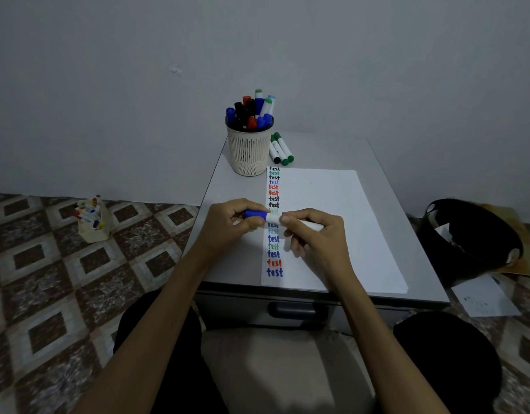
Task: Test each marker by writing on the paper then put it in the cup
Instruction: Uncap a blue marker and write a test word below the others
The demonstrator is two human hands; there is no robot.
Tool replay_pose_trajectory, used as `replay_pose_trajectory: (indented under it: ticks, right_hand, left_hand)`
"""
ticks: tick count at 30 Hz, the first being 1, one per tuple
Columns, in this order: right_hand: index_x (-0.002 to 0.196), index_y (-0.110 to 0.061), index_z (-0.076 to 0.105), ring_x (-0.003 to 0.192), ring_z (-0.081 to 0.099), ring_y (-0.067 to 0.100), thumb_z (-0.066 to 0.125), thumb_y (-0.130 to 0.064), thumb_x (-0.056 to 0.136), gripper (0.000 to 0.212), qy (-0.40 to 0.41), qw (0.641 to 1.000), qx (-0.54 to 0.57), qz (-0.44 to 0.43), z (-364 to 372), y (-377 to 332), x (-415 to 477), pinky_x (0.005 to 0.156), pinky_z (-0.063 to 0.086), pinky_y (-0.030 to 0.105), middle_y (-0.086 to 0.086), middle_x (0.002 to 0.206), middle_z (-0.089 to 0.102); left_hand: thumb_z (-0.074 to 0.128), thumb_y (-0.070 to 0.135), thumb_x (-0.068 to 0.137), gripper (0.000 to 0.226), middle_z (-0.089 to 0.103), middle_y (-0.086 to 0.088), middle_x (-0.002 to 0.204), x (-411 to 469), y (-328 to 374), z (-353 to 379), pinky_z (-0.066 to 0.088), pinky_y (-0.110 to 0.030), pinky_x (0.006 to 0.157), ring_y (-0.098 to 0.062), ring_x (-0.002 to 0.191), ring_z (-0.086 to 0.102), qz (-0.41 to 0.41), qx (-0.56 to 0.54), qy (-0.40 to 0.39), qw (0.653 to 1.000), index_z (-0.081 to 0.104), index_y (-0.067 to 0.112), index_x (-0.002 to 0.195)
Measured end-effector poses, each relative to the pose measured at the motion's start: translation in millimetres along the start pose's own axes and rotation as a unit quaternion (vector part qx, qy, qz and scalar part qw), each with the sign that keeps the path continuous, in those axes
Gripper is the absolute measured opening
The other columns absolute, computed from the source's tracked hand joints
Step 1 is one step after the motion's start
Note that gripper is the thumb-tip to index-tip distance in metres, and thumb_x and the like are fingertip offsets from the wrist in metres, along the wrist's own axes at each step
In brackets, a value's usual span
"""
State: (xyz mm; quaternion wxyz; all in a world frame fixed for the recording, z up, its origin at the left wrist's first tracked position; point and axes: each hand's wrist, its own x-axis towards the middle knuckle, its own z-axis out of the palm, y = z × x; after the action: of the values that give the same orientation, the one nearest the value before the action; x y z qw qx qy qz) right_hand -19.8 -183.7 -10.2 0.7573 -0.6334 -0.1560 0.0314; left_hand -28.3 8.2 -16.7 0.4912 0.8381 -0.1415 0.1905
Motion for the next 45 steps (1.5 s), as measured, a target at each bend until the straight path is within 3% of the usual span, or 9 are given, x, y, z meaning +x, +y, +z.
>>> replay_pose_trajectory:
  ticks: [5,9,15,22,25,27,32,40,45]
  right_hand:
    - [0.09,0.0,0.073,0.044,0.051,0.019,0.072,-0.008,0.084,0.011,0.007,1.0,-0.016,-0.013,-0.2,0.8,-0.2,0.045,0.039,0.025,0.019,0.066,0.066]
    - [0.093,-0.007,0.076,0.073,0.064,0.012,0.077,-0.013,0.078,0.016,0.049,0.979,-0.147,-0.13,-1.1,3.4,0.2,0.064,0.05,0.024,0.006,0.083,0.07]
    - [0.093,-0.019,0.076,0.073,0.06,0.016,0.075,-0.037,0.074,0.026,0.067,0.857,-0.442,-0.256,-4.7,11.8,10.4,0.063,0.048,0.035,-0.003,0.08,0.071]
    - [0.107,-0.018,0.068,0.081,0.061,0.018,0.069,-0.019,0.085,0.022,-0.039,0.787,-0.547,-0.283,3.4,-1.5,43.4,0.068,0.042,0.027,0.0,0.092,0.07]
    - [0.124,-0.018,0.06,0.084,0.061,0.016,0.061,-0.022,0.092,0.033,-0.045,0.793,-0.539,-0.281,5.4,-8.2,62.4,0.069,0.046,0.024,0.003,0.102,0.067]
    - [0.134,-0.016,0.052,0.08,0.059,0.014,0.057,-0.024,0.095,0.04,-0.034,0.81,-0.51,-0.288,9.0,-16.7,75.5,0.068,0.048,0.024,0.005,0.103,0.065]
    - [0.146,-0.018,0.032,0.07,0.06,0.013,0.058,-0.021,0.093,0.059,0.037,0.868,-0.411,-0.278,24.2,-54.1,117.2,0.068,0.051,0.024,0.001,0.08,0.061]
    - [0.139,-0.012,0.04,0.072,0.062,0.008,0.056,-0.012,0.094,0.048,0.185,0.88,-0.266,-0.347,55.6,-94.2,190.2,0.069,0.053,0.016,-0.001,0.087,0.061]
    - [0.137,-0.017,0.041,0.072,0.063,0.013,0.056,-0.012,0.092,0.048,0.101,0.868,-0.37,-0.316,66.1,-76.5,210.6,0.068,0.055,0.029,0.002,0.083,0.064]
  left_hand:
    - [0.067,0.011,0.08,0.02,0.066,0.002,0.086,0.0,-0.1,1.7,0.05,-0.017,0.07,-0.012,0.079,0.061,0.011,0.008,0.017,1.0,0.068,0.008,0.1]
    - [0.065,0.011,0.081,0.02,0.066,0.001,0.092,0.4,-1.5,3.2,0.05,-0.017,0.076,-0.01,0.086,0.061,0.001,-0.016,0.019,1.0,0.066,0.011,0.101]
    - [0.063,0.013,0.08,0.02,0.066,0.006,0.096,-0.4,1.8,3.6,0.05,-0.017,0.078,-0.007,0.088,0.062,-0.005,-0.058,0.039,0.998,0.065,0.013,0.1]
    - [0.067,0.021,0.08,0.04,0.065,0.001,0.09,-1.6,-1.5,7.1,0.049,-0.019,0.078,-0.008,0.083,0.061,-0.032,-0.027,0.076,0.996,0.054,0.018,0.118]
    - [0.068,0.025,0.083,0.049,0.064,0.001,0.102,-2.5,-5.1,9.1,0.043,-0.019,0.088,-0.008,0.098,0.058,-0.068,0.015,0.062,0.996,0.048,0.016,0.127]
    - [0.062,0.048,0.081,0.061,0.059,0.002,0.119,-2.2,-10.5,12.7,0.038,-0.031,0.1,-0.007,0.112,0.051,-0.062,0.113,0.039,0.991,0.046,0.017,0.131]
    - [0.034,0.082,0.068,0.094,0.029,0.009,0.15,1.3,-12.1,18.5,-0.005,-0.045,0.115,-0.005,0.138,0.019,-0.057,0.291,-0.101,0.95,0.027,0.026,0.143]
    - [0.021,0.09,0.065,0.103,0.037,0.005,0.146,2.7,-19.4,18.2,0.005,-0.056,0.113,-0.013,0.137,0.03,-0.004,0.308,-0.085,0.948,0.043,0.021,0.138]
    - [0.022,0.089,0.064,0.102,0.038,0.006,0.146,6.0,-18.1,15.9,0.003,-0.056,0.113,-0.012,0.136,0.03,-0.014,0.301,-0.1,0.948,0.043,0.021,0.137]
